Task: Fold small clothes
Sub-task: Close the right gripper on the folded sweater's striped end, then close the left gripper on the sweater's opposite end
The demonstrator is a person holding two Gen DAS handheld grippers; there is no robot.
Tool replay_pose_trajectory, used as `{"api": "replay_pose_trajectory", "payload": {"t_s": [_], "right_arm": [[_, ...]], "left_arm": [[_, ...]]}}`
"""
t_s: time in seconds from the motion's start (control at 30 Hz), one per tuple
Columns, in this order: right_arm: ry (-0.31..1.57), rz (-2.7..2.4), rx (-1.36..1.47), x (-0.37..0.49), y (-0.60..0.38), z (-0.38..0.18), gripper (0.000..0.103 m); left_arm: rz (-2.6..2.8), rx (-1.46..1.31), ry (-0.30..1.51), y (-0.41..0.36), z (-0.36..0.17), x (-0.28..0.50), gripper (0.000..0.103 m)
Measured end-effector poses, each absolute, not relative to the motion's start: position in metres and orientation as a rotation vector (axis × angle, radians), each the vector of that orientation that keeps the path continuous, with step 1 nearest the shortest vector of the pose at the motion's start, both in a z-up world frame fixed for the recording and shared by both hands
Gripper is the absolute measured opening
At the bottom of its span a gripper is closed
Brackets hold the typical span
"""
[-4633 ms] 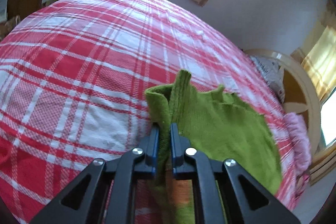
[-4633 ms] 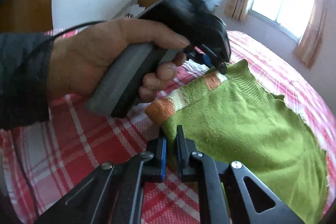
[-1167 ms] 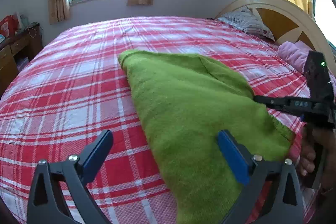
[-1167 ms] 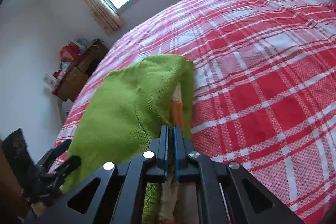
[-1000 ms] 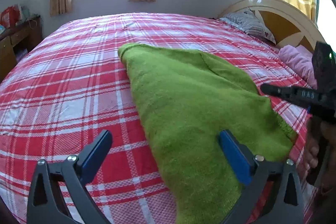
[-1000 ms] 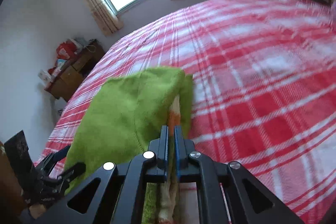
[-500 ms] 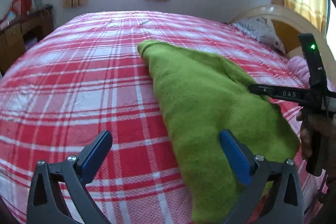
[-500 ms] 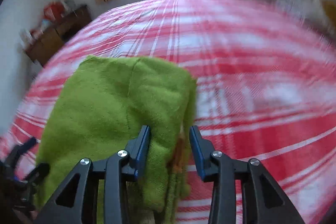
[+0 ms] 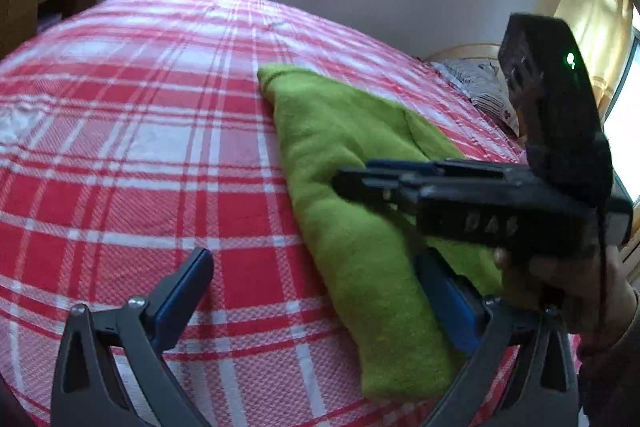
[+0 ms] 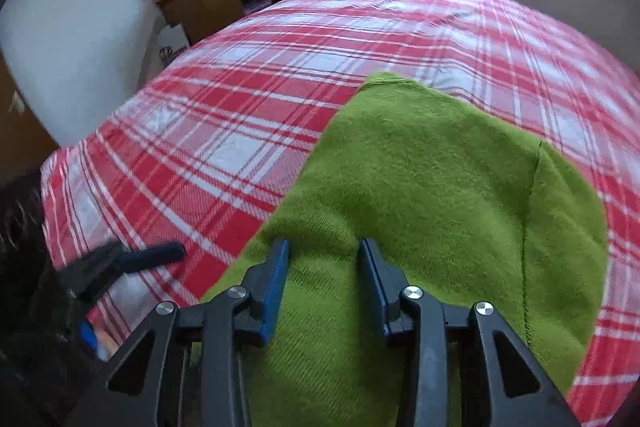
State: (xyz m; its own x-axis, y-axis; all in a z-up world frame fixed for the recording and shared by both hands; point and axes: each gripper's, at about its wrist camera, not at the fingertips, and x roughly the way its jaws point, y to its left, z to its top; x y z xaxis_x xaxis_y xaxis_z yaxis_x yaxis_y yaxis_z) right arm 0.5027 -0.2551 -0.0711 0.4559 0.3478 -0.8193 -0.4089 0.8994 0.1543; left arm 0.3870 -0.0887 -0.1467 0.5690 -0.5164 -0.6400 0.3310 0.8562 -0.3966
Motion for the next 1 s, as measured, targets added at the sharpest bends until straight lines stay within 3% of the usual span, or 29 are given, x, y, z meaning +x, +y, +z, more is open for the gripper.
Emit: {"api": "replay_pose_trajectory", "payload": {"t_s": [0.13,0.2,0.27,0.3,0.57,1.0], "right_arm": [[0.925,0.494,-0.017,0.493,-0.271,-0.052,0.038],[0.829,0.469,0.068,0.484,-0.301,-0.039,0.043],[0.746,0.398,0.187,0.476,-0.346,-0.031,0.065],[0.715,0.340,0.252,0.474,-0.371,-0.031,0.067],[0.825,0.264,0.546,0.491,-0.448,-0.083,0.068],[0.864,0.301,0.616,0.519,-0.448,-0.112,0.068]], "left_arm": [[-0.525,-0.249,0.841,-0.092,-0.147,0.388,0.103],[-0.522,-0.266,0.818,-0.091,-0.144,0.388,0.103],[-0.533,-0.259,0.828,-0.098,-0.143,0.392,0.103],[-0.540,-0.251,0.838,-0.101,-0.144,0.396,0.103],[-0.578,-0.209,0.869,-0.114,-0.148,0.399,0.102],[-0.585,-0.136,0.859,-0.128,-0.148,0.396,0.097]]}}
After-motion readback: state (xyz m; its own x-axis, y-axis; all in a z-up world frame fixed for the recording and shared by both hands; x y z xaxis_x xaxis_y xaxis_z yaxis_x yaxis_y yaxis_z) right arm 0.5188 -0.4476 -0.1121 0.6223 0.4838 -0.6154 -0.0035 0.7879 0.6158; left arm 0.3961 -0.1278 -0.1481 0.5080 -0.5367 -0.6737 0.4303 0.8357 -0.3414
